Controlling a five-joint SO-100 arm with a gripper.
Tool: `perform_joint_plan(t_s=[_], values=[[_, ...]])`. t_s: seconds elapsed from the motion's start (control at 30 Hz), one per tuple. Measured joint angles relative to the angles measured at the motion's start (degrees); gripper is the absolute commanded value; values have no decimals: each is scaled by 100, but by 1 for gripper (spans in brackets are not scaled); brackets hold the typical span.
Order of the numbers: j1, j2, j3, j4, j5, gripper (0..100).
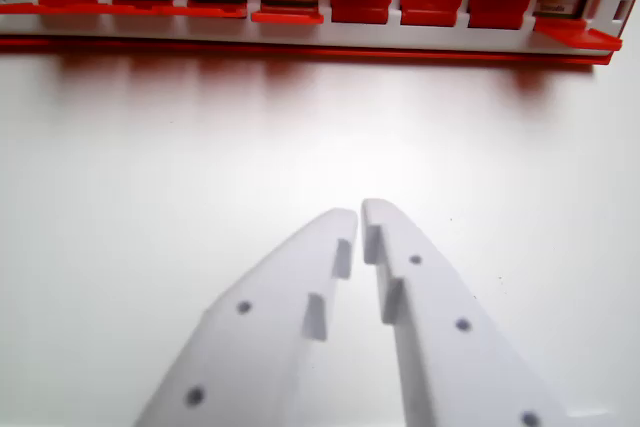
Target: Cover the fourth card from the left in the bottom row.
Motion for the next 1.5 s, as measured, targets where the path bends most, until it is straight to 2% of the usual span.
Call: perform_joint_plan(t_s=[0.17, 0.7, 1.03, 1.5], values=[[-185, -1134, -457, -483, 123, 0], [-246, -3753, -1661, -1485, 229, 0], [-246, -4649, -2206, -1731, 325, 0], [-422, -5177, -2329, -1872, 325, 0]])
